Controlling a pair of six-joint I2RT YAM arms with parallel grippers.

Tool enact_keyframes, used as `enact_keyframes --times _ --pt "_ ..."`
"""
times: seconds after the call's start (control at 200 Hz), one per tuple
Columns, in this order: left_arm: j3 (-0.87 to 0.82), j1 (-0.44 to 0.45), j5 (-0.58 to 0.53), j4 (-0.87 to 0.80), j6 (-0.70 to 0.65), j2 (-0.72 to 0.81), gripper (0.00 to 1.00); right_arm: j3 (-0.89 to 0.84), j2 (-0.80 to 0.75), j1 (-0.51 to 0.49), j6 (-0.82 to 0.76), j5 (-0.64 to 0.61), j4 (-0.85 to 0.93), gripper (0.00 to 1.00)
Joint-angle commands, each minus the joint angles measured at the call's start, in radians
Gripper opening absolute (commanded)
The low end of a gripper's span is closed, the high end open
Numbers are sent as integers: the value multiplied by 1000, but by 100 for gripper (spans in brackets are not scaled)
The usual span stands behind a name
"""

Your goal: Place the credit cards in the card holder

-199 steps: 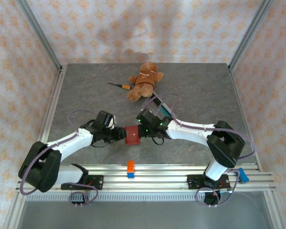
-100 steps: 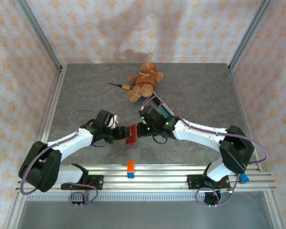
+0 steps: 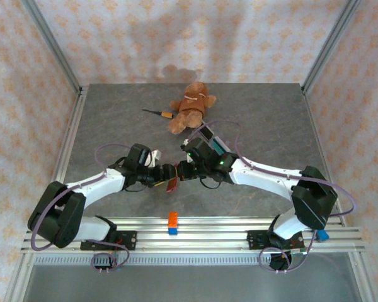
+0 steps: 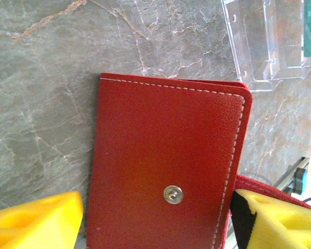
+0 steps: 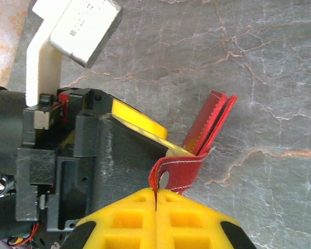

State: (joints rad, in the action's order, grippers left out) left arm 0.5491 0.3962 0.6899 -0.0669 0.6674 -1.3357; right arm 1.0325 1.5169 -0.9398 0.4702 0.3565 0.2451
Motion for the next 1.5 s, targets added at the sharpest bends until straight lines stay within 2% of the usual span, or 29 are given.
enact_keyframes --times 0.0,0.095,0.2,0.536,0.896,1.001,1.332,1.407,1.497 --pt "37 -14 -82 -97 -67 -5 69 33 -20 0 -22 -2 -9 0" --pt "39 -14 -115 -130 -84 9 63 34 -17 0 -21 -5 -6 0" --pt "33 -17 -147 -137 -92 30 61 36 -19 0 -29 -24 14 0" --pt "43 -21 -239 -237 -138 32 57 49 -29 2 -74 -93 90 0" --pt "24 -22 -313 -241 -137 83 56 45 -52 12 -105 -190 176 0" --pt "18 -22 -302 -228 -141 80 62 33 -67 27 -115 -231 213 0" --pt "9 -22 -215 -159 -127 20 61 -44 -73 62 -95 -207 171 0" --pt "-4 -22 -178 -111 -100 16 54 -57 -58 62 -93 -191 148 0" --pt "-5 -22 -127 -70 -94 8 36 -63 -33 62 -96 -198 145 0"
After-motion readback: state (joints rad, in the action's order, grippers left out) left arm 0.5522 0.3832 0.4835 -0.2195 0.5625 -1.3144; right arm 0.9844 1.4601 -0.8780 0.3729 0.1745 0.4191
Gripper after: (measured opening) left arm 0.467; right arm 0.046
